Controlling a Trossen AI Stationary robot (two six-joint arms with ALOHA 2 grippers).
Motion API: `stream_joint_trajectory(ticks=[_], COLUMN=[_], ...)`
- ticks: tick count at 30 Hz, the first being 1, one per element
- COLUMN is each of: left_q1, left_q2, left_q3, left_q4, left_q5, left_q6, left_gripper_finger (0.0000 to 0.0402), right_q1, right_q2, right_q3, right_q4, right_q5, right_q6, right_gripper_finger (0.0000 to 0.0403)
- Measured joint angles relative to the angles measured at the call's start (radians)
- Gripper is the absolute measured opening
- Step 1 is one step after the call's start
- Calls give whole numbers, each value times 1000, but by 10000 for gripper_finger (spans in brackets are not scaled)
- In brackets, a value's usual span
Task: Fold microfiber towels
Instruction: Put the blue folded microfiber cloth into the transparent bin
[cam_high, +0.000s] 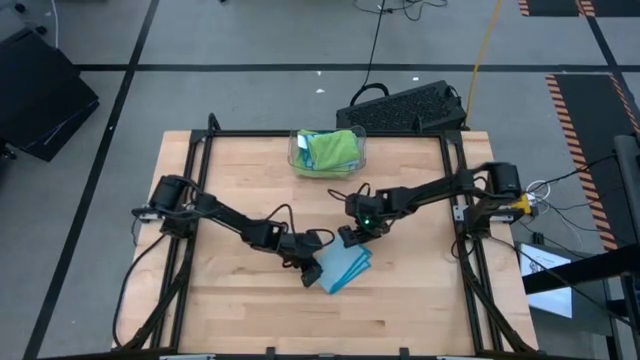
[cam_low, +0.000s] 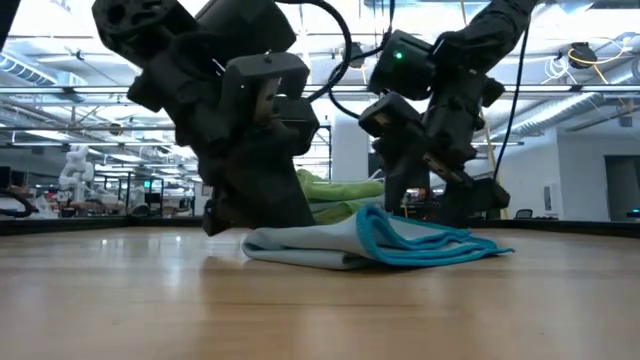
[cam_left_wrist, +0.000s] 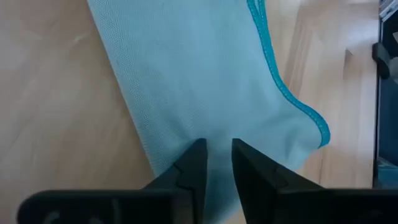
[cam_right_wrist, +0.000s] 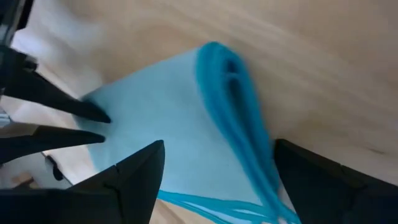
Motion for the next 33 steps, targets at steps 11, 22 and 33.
stream_joint_trajectory(ticks=[11,22,33], left_q1=[6,6,20], left_q2=[15,17,-19], left_q3=[-1,-3,-9], left_q4=[-9,-10,12], left_q5=[-9,-58,-2], left_q6=[135,152,66], left_gripper_finger=[61,60,61], right_q1=[48,79,97], right_q2=[45,51,30], right_q3=[43,24,-77], right_q4=[90,176,315], right_q5=[-23,47,145], right_q6=[4,-14,-47], right_gripper_finger=[283,165,29])
